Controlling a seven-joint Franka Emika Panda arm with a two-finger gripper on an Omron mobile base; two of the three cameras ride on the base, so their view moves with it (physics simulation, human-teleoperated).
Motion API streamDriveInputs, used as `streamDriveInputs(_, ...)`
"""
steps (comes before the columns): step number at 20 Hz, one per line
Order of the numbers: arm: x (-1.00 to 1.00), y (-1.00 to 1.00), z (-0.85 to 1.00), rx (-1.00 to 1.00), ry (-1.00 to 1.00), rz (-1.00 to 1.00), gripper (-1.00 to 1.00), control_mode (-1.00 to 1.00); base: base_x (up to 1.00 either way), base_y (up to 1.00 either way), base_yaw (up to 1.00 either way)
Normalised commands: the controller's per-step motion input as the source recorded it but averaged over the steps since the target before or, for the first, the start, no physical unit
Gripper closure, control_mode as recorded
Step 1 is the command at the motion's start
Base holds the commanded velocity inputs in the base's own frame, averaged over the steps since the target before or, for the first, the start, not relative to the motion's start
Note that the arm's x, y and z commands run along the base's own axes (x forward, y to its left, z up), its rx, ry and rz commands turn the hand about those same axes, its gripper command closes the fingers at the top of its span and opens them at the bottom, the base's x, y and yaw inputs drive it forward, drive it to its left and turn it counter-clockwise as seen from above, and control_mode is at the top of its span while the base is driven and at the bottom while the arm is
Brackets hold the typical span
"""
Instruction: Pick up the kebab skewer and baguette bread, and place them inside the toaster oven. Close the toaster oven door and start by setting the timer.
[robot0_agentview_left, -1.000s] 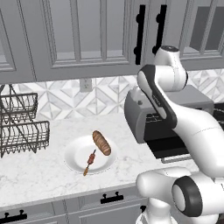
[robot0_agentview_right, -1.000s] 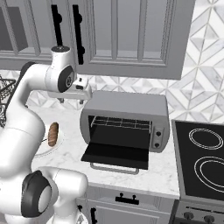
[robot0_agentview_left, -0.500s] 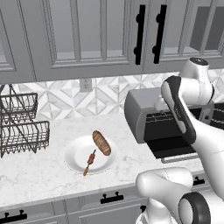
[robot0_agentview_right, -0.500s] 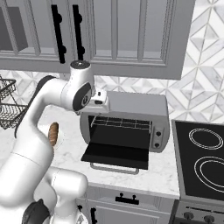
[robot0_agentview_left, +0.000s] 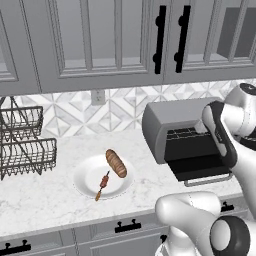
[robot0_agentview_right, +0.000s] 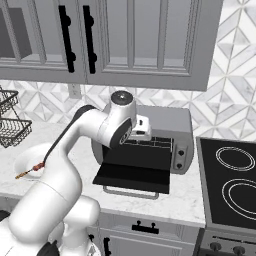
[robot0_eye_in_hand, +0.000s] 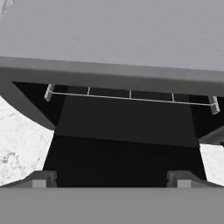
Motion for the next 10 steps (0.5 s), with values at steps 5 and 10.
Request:
streamDriveInputs(5, 0.44, -0.56, -0.29, 0.0, -0.11, 0.0, -1.0, -1.0, 0.0, 0.0, 0.0)
streamDriveInputs(10, -0.04, -0.1, -0.55, -0.04, -0.18, 0.0, -1.0, -1.0, 0.0, 0.0, 0.0)
